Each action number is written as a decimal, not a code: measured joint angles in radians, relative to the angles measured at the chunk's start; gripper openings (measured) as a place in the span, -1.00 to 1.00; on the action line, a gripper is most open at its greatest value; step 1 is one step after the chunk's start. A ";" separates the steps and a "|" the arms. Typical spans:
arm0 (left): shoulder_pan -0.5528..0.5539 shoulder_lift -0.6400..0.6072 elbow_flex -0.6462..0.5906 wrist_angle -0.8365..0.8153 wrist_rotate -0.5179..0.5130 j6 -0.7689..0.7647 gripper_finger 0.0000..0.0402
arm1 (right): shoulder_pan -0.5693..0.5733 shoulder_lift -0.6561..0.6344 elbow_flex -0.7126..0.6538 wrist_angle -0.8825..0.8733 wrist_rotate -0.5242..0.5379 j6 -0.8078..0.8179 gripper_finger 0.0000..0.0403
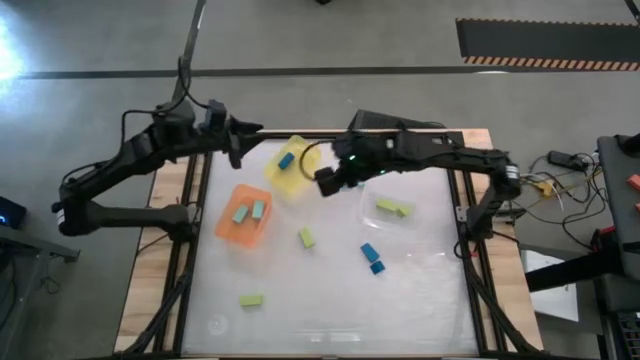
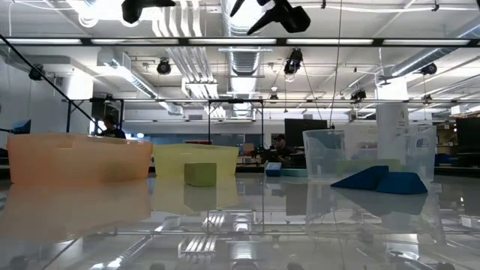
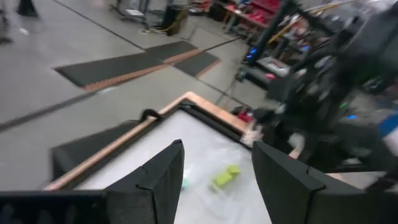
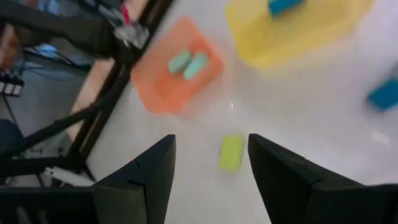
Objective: Sort & place blocks by color
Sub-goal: Put the green block into the transparent bin
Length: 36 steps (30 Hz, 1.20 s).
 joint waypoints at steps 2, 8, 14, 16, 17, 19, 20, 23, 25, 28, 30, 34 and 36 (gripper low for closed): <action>0.000 -0.019 0.000 0.000 0.029 -0.025 -0.14 | 0.020 0.062 0.068 -0.075 -0.033 0.043 -0.05; 0.000 -0.064 0.000 0.000 0.046 -0.042 -0.14 | 0.080 0.232 0.226 -0.187 -0.119 0.120 -0.05; 0.000 -0.067 0.000 0.000 0.046 -0.045 -0.14 | 0.086 0.379 0.320 -0.295 -0.181 0.227 -0.05; 0.000 -0.063 0.000 0.000 0.045 -0.045 -0.14 | 0.083 0.419 0.348 -0.317 -0.186 0.239 -0.05; 0.000 -0.060 0.000 0.000 0.045 -0.045 -0.14 | 0.083 0.434 0.360 -0.319 -0.189 0.238 -0.05; 0.000 -0.053 0.000 0.000 0.045 -0.046 -0.14 | 0.082 0.465 0.386 -0.312 -0.190 0.232 -0.05; 0.000 -0.051 0.000 0.000 0.045 -0.046 -0.14 | 0.080 0.482 0.399 -0.311 -0.190 0.224 -0.05; 0.000 -0.041 -0.001 0.000 0.045 -0.046 -0.14 | 0.078 0.519 0.419 -0.305 -0.189 0.201 -0.05; 0.000 -0.035 -0.001 0.000 0.045 -0.046 -0.14 | 0.078 0.538 0.420 -0.305 -0.184 0.182 -0.05; 0.000 -0.025 -0.001 0.000 0.045 -0.046 -0.14 | 0.078 0.572 0.420 -0.303 -0.182 0.148 -0.05; 0.000 -0.017 -0.001 0.000 0.045 -0.046 -0.14 | 0.078 0.601 0.420 -0.301 -0.181 0.136 -0.05; 0.000 -0.010 -0.001 0.000 0.045 -0.046 -0.14 | 0.078 0.653 0.420 -0.279 -0.181 0.094 -0.05; 0.000 -0.006 -0.001 0.000 0.045 -0.046 -0.14 | 0.078 0.673 0.420 -0.262 -0.181 0.086 -0.05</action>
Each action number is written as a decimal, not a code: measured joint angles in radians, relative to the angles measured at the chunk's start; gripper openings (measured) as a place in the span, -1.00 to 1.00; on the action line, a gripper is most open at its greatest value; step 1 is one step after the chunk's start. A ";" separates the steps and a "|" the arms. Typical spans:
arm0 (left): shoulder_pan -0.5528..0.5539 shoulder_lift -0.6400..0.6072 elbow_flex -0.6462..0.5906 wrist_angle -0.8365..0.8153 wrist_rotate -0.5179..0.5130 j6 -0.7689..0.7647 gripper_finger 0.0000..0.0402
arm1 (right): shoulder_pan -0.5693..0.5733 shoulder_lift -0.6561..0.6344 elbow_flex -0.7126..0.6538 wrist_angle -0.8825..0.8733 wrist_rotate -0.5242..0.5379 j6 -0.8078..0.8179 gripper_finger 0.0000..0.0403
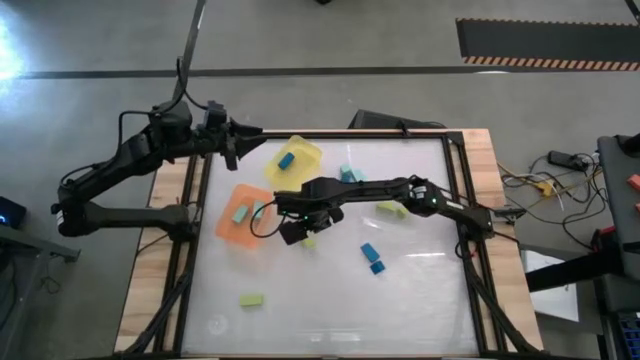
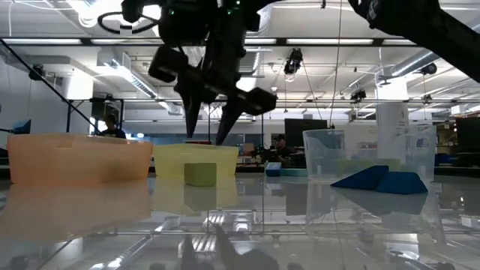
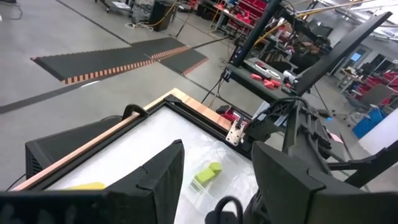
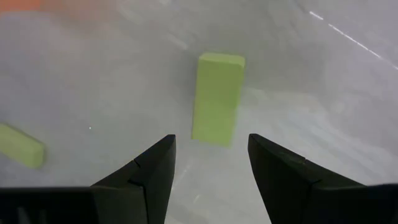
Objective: Sort & place blocks by color
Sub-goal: Put the green block into the transparent bin
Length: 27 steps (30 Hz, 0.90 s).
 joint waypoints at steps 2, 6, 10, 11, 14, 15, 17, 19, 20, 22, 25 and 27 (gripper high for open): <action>0.000 0.005 0.000 0.000 0.000 0.002 -0.14 | 0.000 0.016 0.000 0.010 0.000 -0.009 -0.05; 0.000 0.013 0.000 0.000 0.000 0.006 -0.14 | 0.000 0.043 0.000 0.010 -0.001 -0.016 -0.05; 0.000 0.019 0.000 0.000 0.000 0.006 -0.14 | 0.000 0.051 0.000 0.028 -0.001 -0.017 -0.05; 0.000 0.019 -0.001 0.000 0.000 0.006 -0.14 | 0.000 0.051 0.000 0.032 0.000 -0.017 -0.05; 0.000 0.019 -0.003 0.001 0.000 0.007 -0.14 | 0.000 0.051 0.000 0.051 0.000 -0.017 -0.05; 0.000 0.019 -0.005 0.001 0.000 0.007 -0.14 | 0.000 0.056 0.000 0.053 0.000 -0.017 -0.05; 0.000 0.019 -0.006 0.000 0.000 0.007 -0.14 | 0.000 0.059 -0.003 0.060 0.001 -0.017 -0.05; 0.000 0.019 -0.006 0.001 0.000 0.007 -0.14 | 0.000 0.059 -0.020 0.073 0.003 -0.017 -0.05; 0.000 0.018 -0.007 0.001 0.000 0.007 -0.14 | 0.000 0.059 -0.030 0.084 0.011 -0.017 -0.05; 0.000 0.019 -0.007 0.001 0.000 0.007 -0.14 | 0.000 0.060 -0.046 0.088 0.025 -0.017 -0.05; 0.000 0.019 -0.008 0.001 0.000 0.007 -0.14 | -0.004 0.060 -0.073 0.105 0.025 -0.017 -0.05; 0.000 0.019 -0.008 0.001 0.000 0.007 -0.14 | -0.005 0.060 -0.091 0.118 0.026 -0.017 -0.05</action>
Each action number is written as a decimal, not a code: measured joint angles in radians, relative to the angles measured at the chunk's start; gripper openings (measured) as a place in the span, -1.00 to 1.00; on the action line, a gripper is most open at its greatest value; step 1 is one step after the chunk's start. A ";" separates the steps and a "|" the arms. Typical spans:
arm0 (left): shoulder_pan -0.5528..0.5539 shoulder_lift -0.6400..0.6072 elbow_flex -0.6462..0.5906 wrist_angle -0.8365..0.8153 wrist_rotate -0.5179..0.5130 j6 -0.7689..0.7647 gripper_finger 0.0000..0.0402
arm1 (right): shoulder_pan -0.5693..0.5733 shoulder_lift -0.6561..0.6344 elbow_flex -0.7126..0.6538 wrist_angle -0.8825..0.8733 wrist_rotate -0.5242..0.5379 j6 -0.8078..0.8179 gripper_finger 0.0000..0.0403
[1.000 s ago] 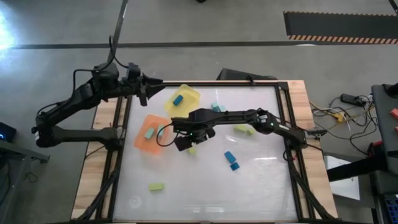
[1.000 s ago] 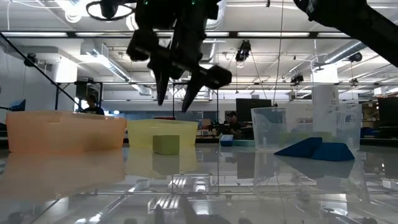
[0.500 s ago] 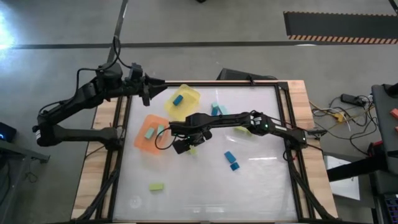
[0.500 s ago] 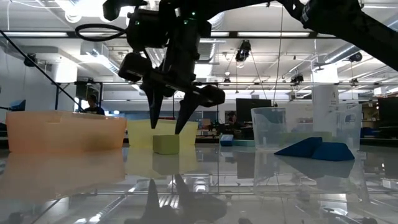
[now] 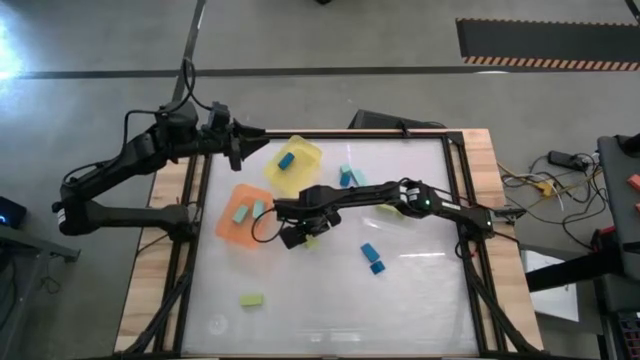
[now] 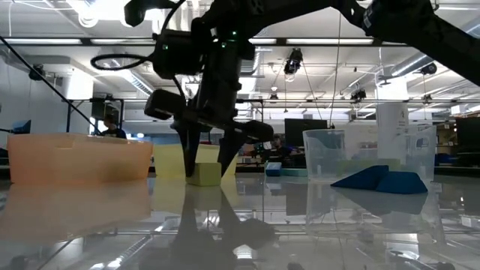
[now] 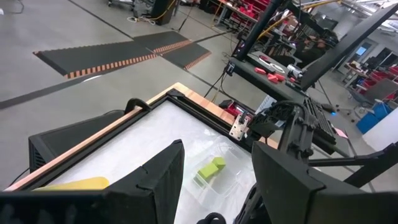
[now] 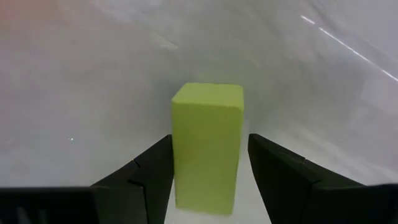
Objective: Sort & place blocks by color
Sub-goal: Put the green block into the transparent bin
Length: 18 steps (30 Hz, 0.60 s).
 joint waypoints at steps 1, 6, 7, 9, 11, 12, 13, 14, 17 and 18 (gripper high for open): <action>0.000 0.000 0.000 0.000 0.000 0.000 -0.14 | 0.000 0.000 -0.006 0.001 0.000 0.000 -0.05; 0.000 0.000 0.000 0.000 0.000 0.000 -0.14 | 0.000 0.000 -0.016 0.002 0.003 -0.008 -0.09; 0.000 0.000 0.000 0.000 0.000 0.000 -0.14 | 0.000 0.000 -0.016 0.004 0.003 -0.011 -0.13; 0.000 0.002 0.000 0.000 0.000 0.000 -0.14 | 0.000 0.000 -0.017 0.002 0.003 -0.012 -0.23; 0.000 0.005 0.000 0.000 0.000 0.000 -0.14 | 0.000 0.000 -0.017 0.003 0.003 -0.014 -0.34; 0.000 0.005 -0.001 0.000 0.000 0.000 -0.14 | 0.000 0.000 -0.016 0.003 0.003 -0.017 -0.38; 0.000 0.005 -0.001 0.000 0.000 0.000 -0.14 | 0.000 0.000 -0.013 0.001 0.002 -0.022 -0.39; 0.000 0.005 -0.001 0.000 0.000 0.001 -0.14 | 0.000 0.000 -0.009 0.001 0.000 -0.026 -0.39; 0.000 0.006 -0.001 0.000 0.000 0.001 -0.14 | 0.000 -0.001 0.008 -0.004 -0.001 -0.034 -0.39; 0.000 0.006 -0.001 0.000 0.000 0.001 -0.14 | 0.000 -0.004 0.013 -0.005 -0.002 -0.038 -0.39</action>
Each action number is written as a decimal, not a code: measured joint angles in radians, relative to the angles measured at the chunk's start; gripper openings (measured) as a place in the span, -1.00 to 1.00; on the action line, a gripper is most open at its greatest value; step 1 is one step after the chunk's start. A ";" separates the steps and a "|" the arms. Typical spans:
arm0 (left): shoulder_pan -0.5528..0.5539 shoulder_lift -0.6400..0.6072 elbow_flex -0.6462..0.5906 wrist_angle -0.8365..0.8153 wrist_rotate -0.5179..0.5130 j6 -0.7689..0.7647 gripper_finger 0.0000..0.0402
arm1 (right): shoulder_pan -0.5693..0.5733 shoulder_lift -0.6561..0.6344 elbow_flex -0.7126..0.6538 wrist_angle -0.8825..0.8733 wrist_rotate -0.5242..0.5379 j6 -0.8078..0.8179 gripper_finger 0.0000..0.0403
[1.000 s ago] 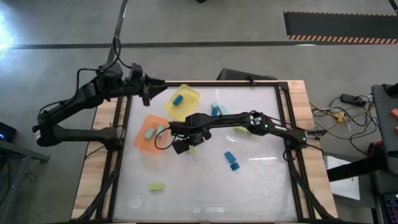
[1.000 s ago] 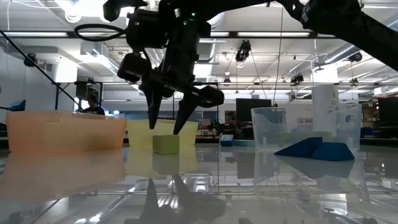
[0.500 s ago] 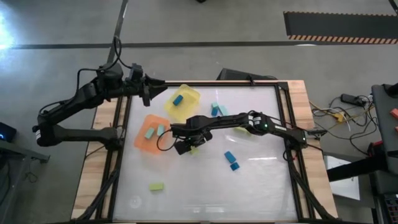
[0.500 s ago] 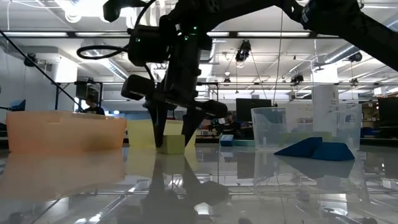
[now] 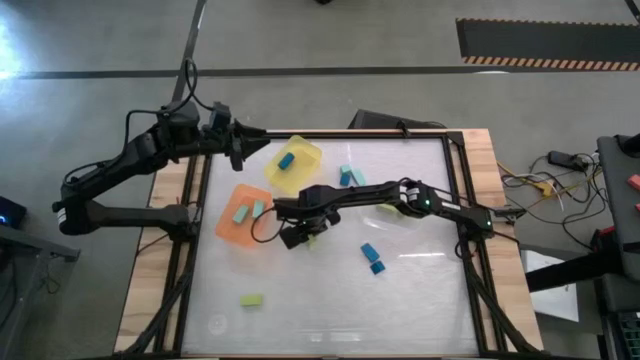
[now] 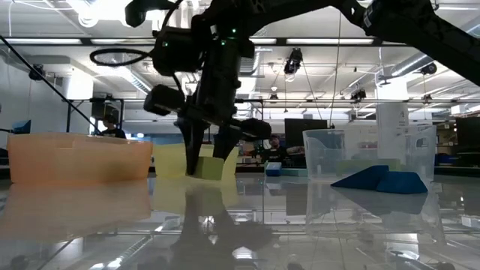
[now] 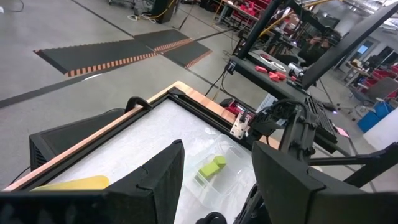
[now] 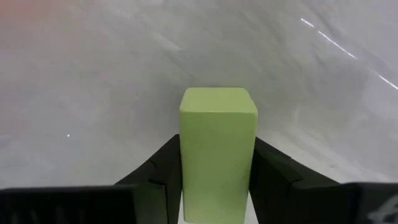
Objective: Sort & place blocks by color
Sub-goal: Put the green block into the transparent bin
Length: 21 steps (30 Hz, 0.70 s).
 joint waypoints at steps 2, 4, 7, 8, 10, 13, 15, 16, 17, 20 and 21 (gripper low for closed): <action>0.000 0.000 0.000 0.000 0.000 0.001 -0.14 | -0.002 -0.014 0.009 -0.010 -0.002 -0.008 -0.39; 0.000 0.000 0.000 0.000 0.000 0.018 -0.14 | -0.004 -0.038 0.014 -0.024 -0.007 -0.023 -0.39; 0.000 0.001 0.000 0.000 0.000 0.024 -0.14 | -0.004 -0.083 0.023 -0.083 -0.011 -0.054 -0.38; 0.000 0.004 0.000 0.001 0.000 0.024 -0.14 | -0.004 -0.100 0.025 -0.106 -0.014 -0.071 -0.37; -0.001 0.008 0.000 0.001 0.000 0.024 -0.14 | -0.004 -0.140 0.025 -0.142 -0.018 -0.107 -0.35; -0.001 0.013 0.000 0.001 0.000 0.024 -0.14 | -0.007 -0.202 0.025 -0.209 -0.028 -0.181 -0.35; -0.001 0.019 0.000 0.002 0.000 0.019 -0.14 | -0.010 -0.238 0.025 -0.271 -0.027 -0.237 -0.36; -0.001 0.022 0.000 0.005 0.000 0.019 -0.14 | -0.012 -0.254 0.025 -0.305 -0.027 -0.268 -0.36; -0.001 0.027 0.000 0.007 0.000 0.018 -0.14 | -0.014 -0.269 0.024 -0.337 -0.027 -0.305 -0.36; 0.000 0.037 0.001 0.009 0.000 0.018 -0.14 | -0.025 -0.314 0.022 -0.418 -0.025 -0.419 -0.36; 0.000 0.041 0.002 0.012 0.000 0.017 -0.14 | -0.030 -0.327 0.022 -0.442 -0.023 -0.462 -0.36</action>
